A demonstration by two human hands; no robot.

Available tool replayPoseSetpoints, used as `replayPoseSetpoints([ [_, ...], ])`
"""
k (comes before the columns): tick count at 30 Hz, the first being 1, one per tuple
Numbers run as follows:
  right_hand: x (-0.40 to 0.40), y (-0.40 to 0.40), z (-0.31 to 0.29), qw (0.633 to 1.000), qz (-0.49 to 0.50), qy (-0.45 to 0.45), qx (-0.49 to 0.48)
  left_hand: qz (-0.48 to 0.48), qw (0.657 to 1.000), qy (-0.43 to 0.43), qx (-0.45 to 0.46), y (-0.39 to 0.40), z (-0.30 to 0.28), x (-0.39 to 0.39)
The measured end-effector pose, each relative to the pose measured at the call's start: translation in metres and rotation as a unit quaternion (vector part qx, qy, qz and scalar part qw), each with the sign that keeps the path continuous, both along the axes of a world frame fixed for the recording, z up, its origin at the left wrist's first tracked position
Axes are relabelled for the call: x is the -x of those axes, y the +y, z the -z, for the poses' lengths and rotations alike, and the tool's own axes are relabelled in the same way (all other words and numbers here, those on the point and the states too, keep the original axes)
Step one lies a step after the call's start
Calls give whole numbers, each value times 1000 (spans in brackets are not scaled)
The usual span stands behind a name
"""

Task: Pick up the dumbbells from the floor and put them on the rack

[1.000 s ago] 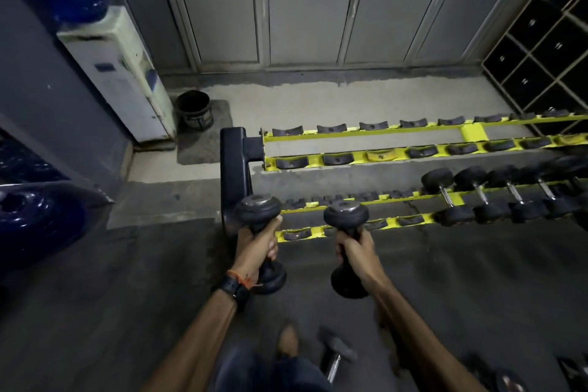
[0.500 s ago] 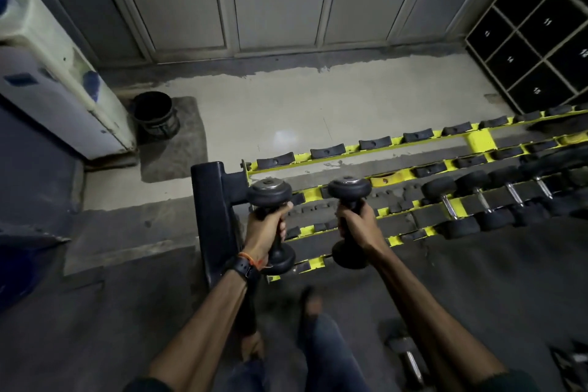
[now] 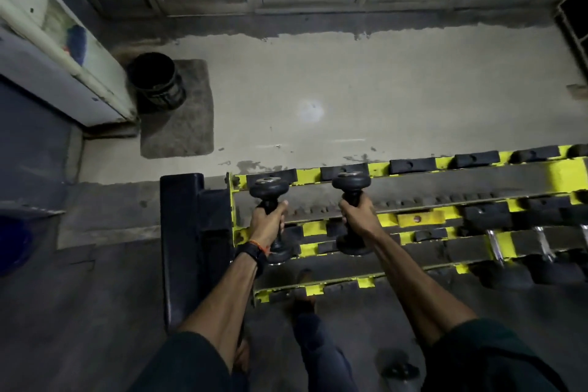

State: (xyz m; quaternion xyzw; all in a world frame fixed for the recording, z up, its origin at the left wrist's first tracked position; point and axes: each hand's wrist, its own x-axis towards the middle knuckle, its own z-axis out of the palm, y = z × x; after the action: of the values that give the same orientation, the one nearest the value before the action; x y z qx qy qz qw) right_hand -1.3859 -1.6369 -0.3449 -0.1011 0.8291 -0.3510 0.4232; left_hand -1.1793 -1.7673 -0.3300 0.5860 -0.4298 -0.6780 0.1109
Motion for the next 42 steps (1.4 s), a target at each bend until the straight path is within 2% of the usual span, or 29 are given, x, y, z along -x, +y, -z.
replayPoseSetpoints([
  [8,35,-40,48,1000,7,-18,-19,-10,998,-64,9,-40,65,29],
  [15,55,-36,81,998,-13,-47,-46,51,988,-146,22,-37,67,39],
  [18,61,-33,89,996,-27,-69,-46,64,988,-143,16,-40,67,36],
  [23,55,-30,52,998,-39,-51,-29,124,977,-173,25,-38,35,29],
  [26,45,-6,22,999,-9,-39,11,109,968,-206,95,-31,7,14],
  [28,37,29,8,999,27,-28,36,86,970,-172,150,-17,-20,6],
  [30,24,71,-4,996,56,-5,72,111,972,-95,183,4,-49,1],
  [32,-9,109,-59,990,91,30,102,167,964,-24,207,31,-77,-3],
  [36,-106,215,-142,967,176,110,146,294,920,108,235,113,-130,-32],
  [42,-265,350,-182,957,208,138,149,427,857,191,214,252,-183,-112],
])
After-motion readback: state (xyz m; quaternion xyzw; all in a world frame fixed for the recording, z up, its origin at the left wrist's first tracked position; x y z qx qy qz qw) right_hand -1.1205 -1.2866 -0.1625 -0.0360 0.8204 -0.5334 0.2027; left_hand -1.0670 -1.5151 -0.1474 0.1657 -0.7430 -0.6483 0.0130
